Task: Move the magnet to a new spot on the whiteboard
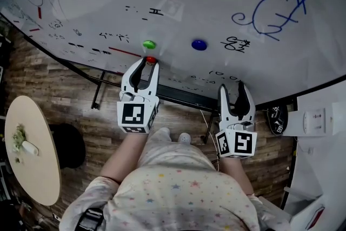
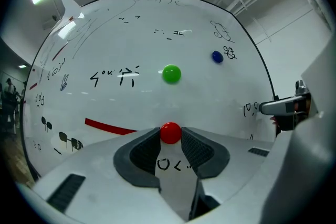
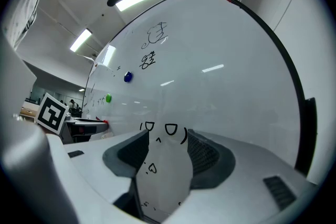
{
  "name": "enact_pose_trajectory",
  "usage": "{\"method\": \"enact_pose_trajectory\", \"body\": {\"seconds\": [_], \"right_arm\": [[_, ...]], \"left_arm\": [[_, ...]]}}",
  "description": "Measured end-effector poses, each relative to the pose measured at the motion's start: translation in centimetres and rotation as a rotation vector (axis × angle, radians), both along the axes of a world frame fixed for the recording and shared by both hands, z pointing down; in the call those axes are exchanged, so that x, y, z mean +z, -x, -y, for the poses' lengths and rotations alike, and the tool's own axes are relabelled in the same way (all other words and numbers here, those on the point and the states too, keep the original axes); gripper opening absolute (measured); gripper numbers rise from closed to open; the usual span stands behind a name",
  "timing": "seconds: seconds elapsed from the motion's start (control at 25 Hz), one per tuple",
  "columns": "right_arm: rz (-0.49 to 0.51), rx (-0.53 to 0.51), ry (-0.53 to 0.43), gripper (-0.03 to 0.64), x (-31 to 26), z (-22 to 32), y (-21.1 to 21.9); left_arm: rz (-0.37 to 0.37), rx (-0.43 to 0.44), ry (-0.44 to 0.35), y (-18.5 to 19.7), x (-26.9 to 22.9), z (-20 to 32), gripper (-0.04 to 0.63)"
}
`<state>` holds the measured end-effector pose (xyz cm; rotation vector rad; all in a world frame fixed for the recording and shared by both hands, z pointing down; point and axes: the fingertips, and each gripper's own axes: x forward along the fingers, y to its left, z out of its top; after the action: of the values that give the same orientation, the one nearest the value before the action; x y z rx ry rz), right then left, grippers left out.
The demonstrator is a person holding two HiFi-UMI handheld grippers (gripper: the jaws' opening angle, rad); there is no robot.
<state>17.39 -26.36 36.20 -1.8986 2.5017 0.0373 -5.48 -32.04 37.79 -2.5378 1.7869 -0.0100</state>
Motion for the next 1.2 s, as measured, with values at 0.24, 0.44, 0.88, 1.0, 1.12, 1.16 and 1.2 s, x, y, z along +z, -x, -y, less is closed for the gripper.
{"method": "enact_pose_trajectory", "body": {"seconds": [0.24, 0.44, 0.88, 1.0, 1.12, 1.16, 1.2], "right_arm": [[0.001, -0.008, -0.002, 0.212, 0.01, -0.02, 0.00], [0.004, -0.008, 0.001, 0.212, -0.01, -0.02, -0.02], [-0.006, -0.006, 0.001, 0.209, 0.00, -0.01, -0.04], [-0.007, -0.006, 0.003, 0.207, 0.02, 0.00, -0.05], [-0.004, 0.002, 0.002, 0.207, -0.18, -0.07, -0.09], [-0.004, 0.002, -0.003, 0.207, -0.26, -0.11, -0.10], [-0.004, 0.001, -0.008, 0.207, -0.32, -0.14, -0.11]], "left_arm": [[-0.001, 0.002, -0.003, 0.01, 0.00, -0.01, 0.120], [-0.004, 0.002, 0.001, 0.05, 0.01, 0.00, 0.118], [0.004, 0.007, 0.009, 0.01, -0.08, -0.06, 0.118], [0.005, 0.010, 0.010, -0.04, -0.12, -0.09, 0.118], [0.006, 0.014, 0.004, -0.10, -0.36, -0.24, 0.118], [0.008, 0.014, -0.001, -0.10, -0.48, -0.40, 0.117], [0.012, 0.015, -0.006, -0.10, -0.54, -0.60, 0.117]]}}
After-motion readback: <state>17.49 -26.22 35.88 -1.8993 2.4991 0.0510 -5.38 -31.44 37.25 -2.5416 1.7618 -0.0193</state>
